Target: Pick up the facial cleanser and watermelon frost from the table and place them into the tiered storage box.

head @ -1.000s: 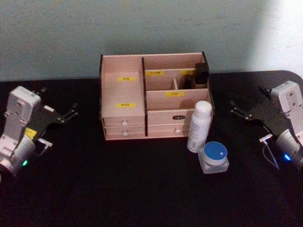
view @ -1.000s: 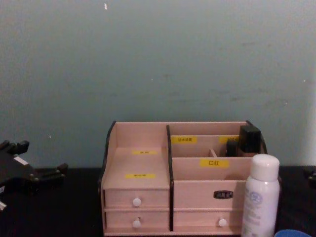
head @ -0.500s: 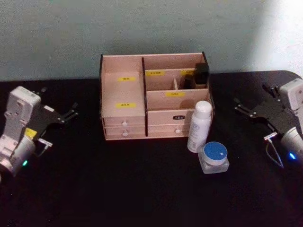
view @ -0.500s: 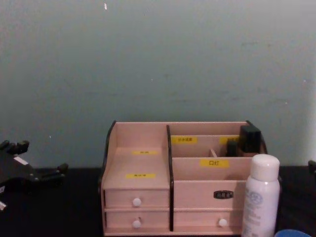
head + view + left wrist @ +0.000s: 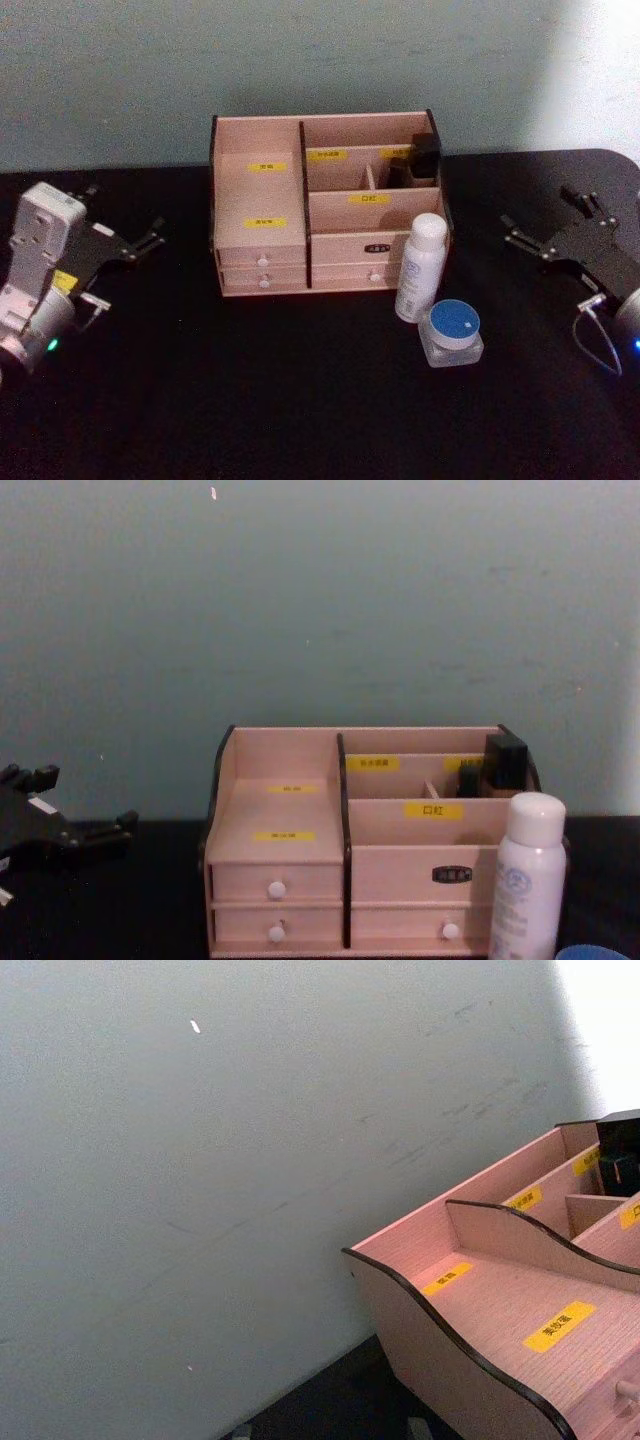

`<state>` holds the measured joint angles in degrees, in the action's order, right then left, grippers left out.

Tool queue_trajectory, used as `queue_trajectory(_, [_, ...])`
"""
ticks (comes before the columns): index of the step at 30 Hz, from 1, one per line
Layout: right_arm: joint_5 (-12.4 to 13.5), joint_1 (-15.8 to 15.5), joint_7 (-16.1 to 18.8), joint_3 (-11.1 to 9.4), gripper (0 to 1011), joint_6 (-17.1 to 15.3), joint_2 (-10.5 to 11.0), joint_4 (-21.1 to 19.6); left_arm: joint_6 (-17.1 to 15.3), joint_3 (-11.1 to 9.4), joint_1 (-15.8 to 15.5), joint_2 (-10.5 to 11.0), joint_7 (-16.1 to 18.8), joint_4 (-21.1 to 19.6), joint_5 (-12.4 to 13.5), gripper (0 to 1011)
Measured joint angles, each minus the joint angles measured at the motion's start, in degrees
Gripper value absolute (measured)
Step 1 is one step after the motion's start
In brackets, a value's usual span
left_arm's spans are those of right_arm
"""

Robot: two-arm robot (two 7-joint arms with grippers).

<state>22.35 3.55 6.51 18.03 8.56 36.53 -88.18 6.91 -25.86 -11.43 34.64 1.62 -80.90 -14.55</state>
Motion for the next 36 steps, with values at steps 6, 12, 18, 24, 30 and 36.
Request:
queue_trajectory(6, [1.94,-3.23,2.46,-1.08,1002,-0.48,0.7,-3.42,0.0,0.0,0.0,0.0,0.0,0.0,0.0,1001])
queue_trajectory(12, [2.18,-5.94,3.7,-1.54,1002,-1.45,1.23,-6.52,0.0,0.0,0.0,0.0,0.0,0.0,0.0,1001])
queue_trajectory(18, [1.62,-7.87,5.03,-1.51,1002,-2.22,1.36,-8.58,0.0,0.0,0.0,0.0,0.0,0.0,0.0,1001])
queue_trajectory(24, [1.1,-8.65,6.98,-1.14,1002,-2.37,0.94,-9.22,0.0,0.0,0.0,0.0,0.0,0.0,0.0,1001])
queue_trajectory(30, [0.42,-8.51,8.68,-0.84,1002,-2.28,0.35,-8.87,0.0,0.0,0.0,0.0,0.0,0.0,0.0,1001])
queue_trajectory(36, [-0.75,-6.99,10.78,-0.09,1002,-2.33,-0.99,-6.81,0.0,0.0,0.0,0.0,0.0,0.0,0.0,1001])
